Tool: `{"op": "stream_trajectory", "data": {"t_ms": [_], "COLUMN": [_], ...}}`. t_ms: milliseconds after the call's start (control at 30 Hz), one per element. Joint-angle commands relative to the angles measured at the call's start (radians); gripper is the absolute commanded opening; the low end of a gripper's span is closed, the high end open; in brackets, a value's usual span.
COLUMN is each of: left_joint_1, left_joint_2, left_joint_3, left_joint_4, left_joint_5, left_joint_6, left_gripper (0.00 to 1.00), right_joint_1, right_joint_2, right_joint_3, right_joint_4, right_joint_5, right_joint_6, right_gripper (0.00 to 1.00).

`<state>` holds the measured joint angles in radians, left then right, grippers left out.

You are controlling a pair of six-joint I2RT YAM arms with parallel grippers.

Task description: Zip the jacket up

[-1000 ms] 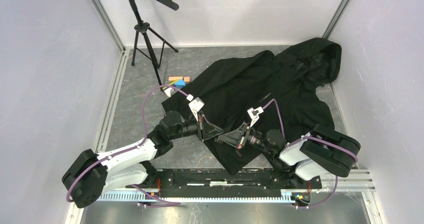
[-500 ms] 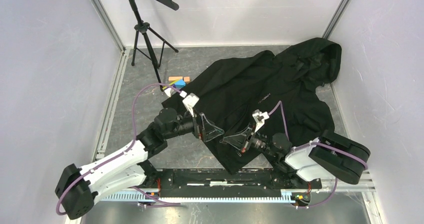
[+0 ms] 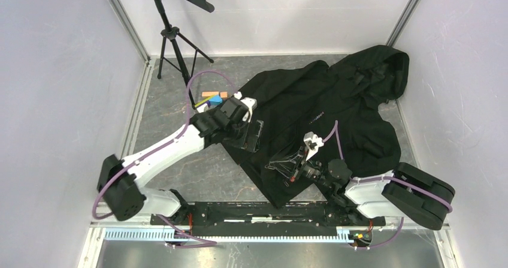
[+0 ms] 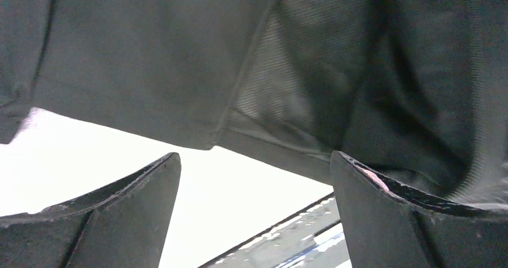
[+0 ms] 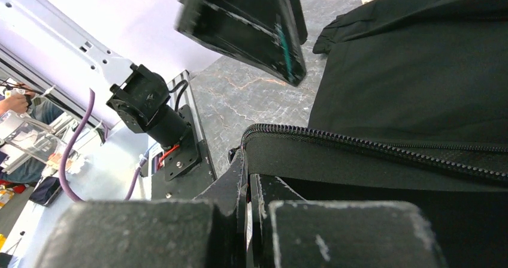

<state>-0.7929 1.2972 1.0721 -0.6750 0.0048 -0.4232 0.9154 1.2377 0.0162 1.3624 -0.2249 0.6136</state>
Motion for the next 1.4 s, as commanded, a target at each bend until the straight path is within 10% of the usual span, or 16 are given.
{"op": "stream_trajectory", "data": {"t_ms": [0,367,1367], "left_joint_1": [0.015,0.080,0.018], "left_joint_2": [0.137,0.455,0.662], "left_joint_3": [0.120,0.307,0.363], "left_joint_4": [-0.149,-0.277,-0.253], "left_joint_5": [-0.114,-0.056,-0.166], "left_joint_6": [0.190,0.311,0.248], "left_gripper": [0.98,0.86,0.86], "right_joint_1": [-0.001,-0.001,-0.003], "right_joint_2": [0.018,-0.072,-0.037], "right_joint_3": [-0.176,-0.229,-0.228], "right_joint_4": [0.114,0.089,0.124], "right_joint_5": [-0.002,0.048,0.053], "right_joint_6": [-0.035,-0.049,-0.042], "right_gripper": [0.00,0.00,0.00]}}
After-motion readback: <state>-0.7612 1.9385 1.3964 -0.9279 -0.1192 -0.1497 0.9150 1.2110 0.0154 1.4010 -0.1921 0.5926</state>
